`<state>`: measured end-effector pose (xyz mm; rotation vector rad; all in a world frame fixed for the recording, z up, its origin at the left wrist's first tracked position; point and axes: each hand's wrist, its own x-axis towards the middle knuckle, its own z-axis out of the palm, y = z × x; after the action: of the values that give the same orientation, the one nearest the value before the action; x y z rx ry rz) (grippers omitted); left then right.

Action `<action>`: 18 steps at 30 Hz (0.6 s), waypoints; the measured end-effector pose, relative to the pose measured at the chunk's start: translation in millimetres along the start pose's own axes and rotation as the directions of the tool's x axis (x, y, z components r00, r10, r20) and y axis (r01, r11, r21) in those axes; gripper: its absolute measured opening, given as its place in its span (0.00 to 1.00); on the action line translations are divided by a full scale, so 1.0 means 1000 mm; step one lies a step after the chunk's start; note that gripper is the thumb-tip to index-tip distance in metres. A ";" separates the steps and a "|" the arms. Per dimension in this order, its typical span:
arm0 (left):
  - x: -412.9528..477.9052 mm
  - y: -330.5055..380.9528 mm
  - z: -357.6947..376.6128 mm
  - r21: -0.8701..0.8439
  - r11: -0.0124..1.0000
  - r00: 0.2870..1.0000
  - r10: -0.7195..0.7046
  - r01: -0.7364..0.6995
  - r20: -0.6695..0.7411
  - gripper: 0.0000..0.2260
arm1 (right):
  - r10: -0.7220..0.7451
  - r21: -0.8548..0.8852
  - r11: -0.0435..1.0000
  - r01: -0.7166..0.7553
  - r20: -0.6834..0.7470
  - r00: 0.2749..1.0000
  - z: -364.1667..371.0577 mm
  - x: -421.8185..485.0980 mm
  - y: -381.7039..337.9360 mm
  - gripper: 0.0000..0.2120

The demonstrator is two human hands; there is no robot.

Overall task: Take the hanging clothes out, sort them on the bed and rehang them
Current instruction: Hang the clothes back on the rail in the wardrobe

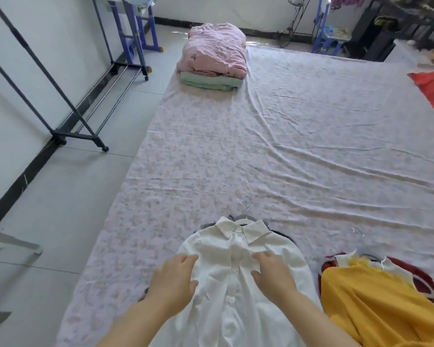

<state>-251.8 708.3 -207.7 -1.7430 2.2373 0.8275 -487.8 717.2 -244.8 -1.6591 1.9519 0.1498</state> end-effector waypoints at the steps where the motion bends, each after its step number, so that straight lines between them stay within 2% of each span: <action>1: 0.015 0.004 0.002 -0.003 1.000 1.000 -0.018 0.018 -0.001 0.24 | -0.003 -0.016 1.000 0.003 0.010 1.000 -0.002 0.025 0.007 0.17; 6: 0.073 0.007 0.024 -0.016 0.995 0.994 -0.101 0.102 0.028 0.24 | -0.023 -0.028 0.999 0.026 0.102 0.994 0.011 0.134 0.029 0.17; 11: 0.114 -0.005 0.052 -0.021 0.988 0.986 -0.153 0.155 0.068 0.25 | -0.028 -0.051 0.998 0.032 0.085 0.996 0.040 0.221 0.043 0.18; 18: 0.151 -0.017 0.078 -0.034 0.977 0.973 -0.207 0.212 0.097 0.24 | 0.102 -0.105 0.990 -0.098 0.040 0.994 0.075 0.278 0.061 0.13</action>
<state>-294.9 620.9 -348.6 -1.8786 1.9489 0.8965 -539.0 521.1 -458.7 -1.6076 2.0238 0.3295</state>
